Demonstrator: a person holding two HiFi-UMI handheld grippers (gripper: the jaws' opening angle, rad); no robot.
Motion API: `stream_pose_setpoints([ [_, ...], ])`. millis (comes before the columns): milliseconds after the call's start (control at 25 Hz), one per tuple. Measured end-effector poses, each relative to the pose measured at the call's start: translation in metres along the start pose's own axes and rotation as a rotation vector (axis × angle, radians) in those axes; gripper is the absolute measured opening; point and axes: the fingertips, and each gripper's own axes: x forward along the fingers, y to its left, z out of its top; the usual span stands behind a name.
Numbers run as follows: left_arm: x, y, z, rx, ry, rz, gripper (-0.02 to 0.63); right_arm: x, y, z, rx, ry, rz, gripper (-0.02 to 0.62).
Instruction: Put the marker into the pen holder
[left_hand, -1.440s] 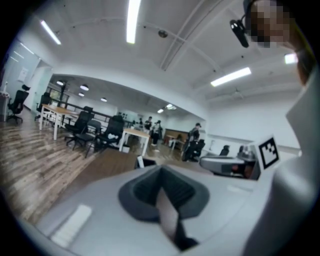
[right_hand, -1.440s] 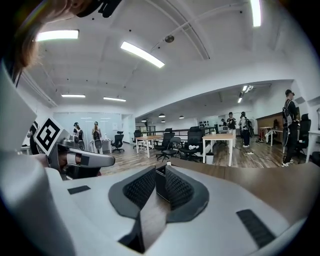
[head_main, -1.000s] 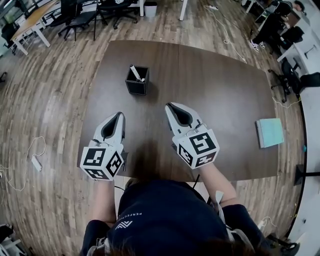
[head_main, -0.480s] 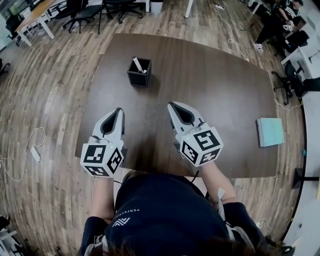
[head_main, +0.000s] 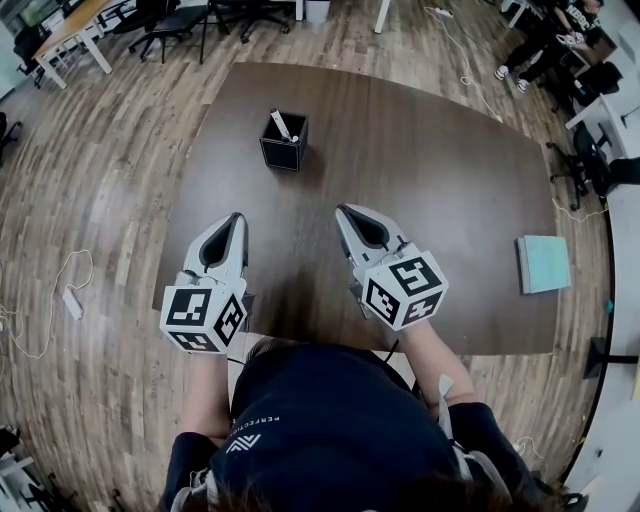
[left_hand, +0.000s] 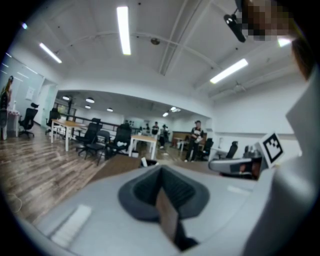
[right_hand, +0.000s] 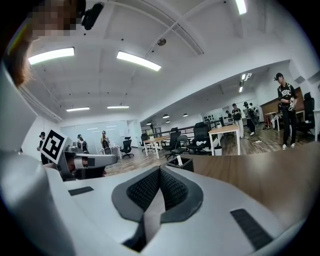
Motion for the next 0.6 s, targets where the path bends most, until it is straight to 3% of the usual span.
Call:
stream_pose_setpoints([
  [600,-0.0004,0.0003,-0.0025,0.016,0.0,-0.008,0.005,0.0049,0.0012,-0.0086,0.005,0.021,0.005,0.0],
])
